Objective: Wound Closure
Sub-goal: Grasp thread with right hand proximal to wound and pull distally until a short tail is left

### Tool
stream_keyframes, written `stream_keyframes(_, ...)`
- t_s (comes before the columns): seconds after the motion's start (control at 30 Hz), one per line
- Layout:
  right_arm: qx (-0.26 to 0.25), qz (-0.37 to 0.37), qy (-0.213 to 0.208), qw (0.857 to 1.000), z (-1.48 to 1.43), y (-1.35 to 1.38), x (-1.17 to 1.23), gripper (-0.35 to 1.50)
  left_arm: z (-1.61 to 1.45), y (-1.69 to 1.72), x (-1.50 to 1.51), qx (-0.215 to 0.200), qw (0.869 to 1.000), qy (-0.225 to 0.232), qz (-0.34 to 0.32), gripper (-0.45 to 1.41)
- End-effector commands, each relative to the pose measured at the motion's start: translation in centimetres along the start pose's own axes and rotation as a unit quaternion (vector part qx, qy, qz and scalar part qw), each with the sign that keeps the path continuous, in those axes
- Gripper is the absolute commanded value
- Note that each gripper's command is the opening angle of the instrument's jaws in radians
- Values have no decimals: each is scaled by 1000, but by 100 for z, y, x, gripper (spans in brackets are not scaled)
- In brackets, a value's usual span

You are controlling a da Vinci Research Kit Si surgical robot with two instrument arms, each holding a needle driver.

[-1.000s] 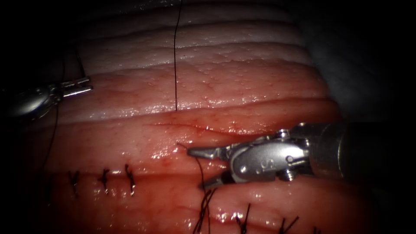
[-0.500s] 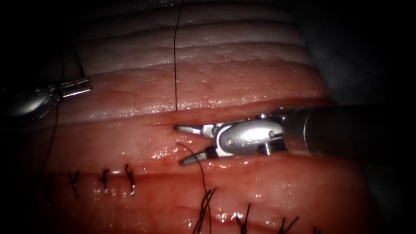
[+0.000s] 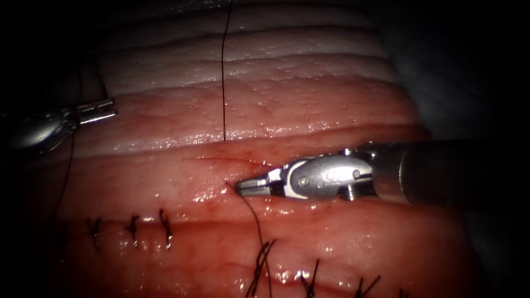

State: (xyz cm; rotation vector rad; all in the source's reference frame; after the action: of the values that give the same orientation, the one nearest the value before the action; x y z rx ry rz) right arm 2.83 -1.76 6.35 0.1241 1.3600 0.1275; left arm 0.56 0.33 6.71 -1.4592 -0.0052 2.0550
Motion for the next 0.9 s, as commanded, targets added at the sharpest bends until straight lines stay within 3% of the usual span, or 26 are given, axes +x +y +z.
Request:
stream_keyframes(0.03, 9, -4, 5, 1000, 2, -8, 4, -35, 7, 0, -3, 0, 1000, 1, 0, -45)
stream_keyframes(0.13, 19, -18, 2, 1000, -8, -22, 29, -35, 8, -1, -4, 0, 1000, 1, 0, -45)
stream_keyframes(0.23, -7, -16, 8, 1000, -11, -16, 36, -35, 8, -1, -4, 0, 1000, 1, 1, -45)
stream_keyframes(0.27, -16, -15, 14, 1000, -10, -10, 32, 22, 8, 0, -4, 1, 1000, 1, 1, -45)
stream_keyframes(0.3, -16, -15, 14, 1000, -10, -10, 32, 22, 8, 0, -4, 1, 1000, 1, 1, -45)
stream_keyframes(0.33, -22, -18, 15, 999, -6, -4, 21, 96, 8, 0, -4, 1, 1000, 1, 1, -45)
stream_keyframes(0.37, -22, -18, 15, 999, -6, -4, 21, 96, 8, 0, -4, 1, 1000, 1, 1, -45)
stream_keyframes(0.4, -24, -21, 14, 999, -2, -3, 13, 118, 8, 0, -4, 1, 1000, 1, 1, -45)
stream_keyframes(0.57, -34, -19, 9, 999, 20, -6, -12, 138, 8, 0, -4, -1, 1000, 1, 1, -45)
stream_keyframes(0.67, -39, -21, 7, 999, 28, -5, -17, 138, 8, 0, -4, -1, 1000, 1, 1, -45)
stream_keyframes(0.7, -40, -21, 6, 999, 32, -3, -17, 125, 8, 0, -4, -1, 1000, 1, 1, -45)
stream_keyframes(0.73, -41, -20, 7, 999, 32, -3, -16, 81, 8, 0, -4, -1, 1000, 1, 1, -45)
stream_keyframes(0.77, -41, -16, 9, 999, 30, -3, -14, 14, 7, 0, -4, -1, 1000, 1, 1, -45)
stream_keyframes(0.8, -41, -16, 9, 999, 30, -3, -14, 14, 7, 0, -4, -1, 1000, 1, 1, -45)
stream_keyframes(0.83, -40, -12, 8, 999, 28, -2, -13, -35, 7, -1, -5, -1, 1000, 1, 1, -45)
stream_keyframes(0.9, -46, -1, 2, 999, 19, 3, -8, -35, 7, -1, -5, -1, 1000, 1, 1, -45)
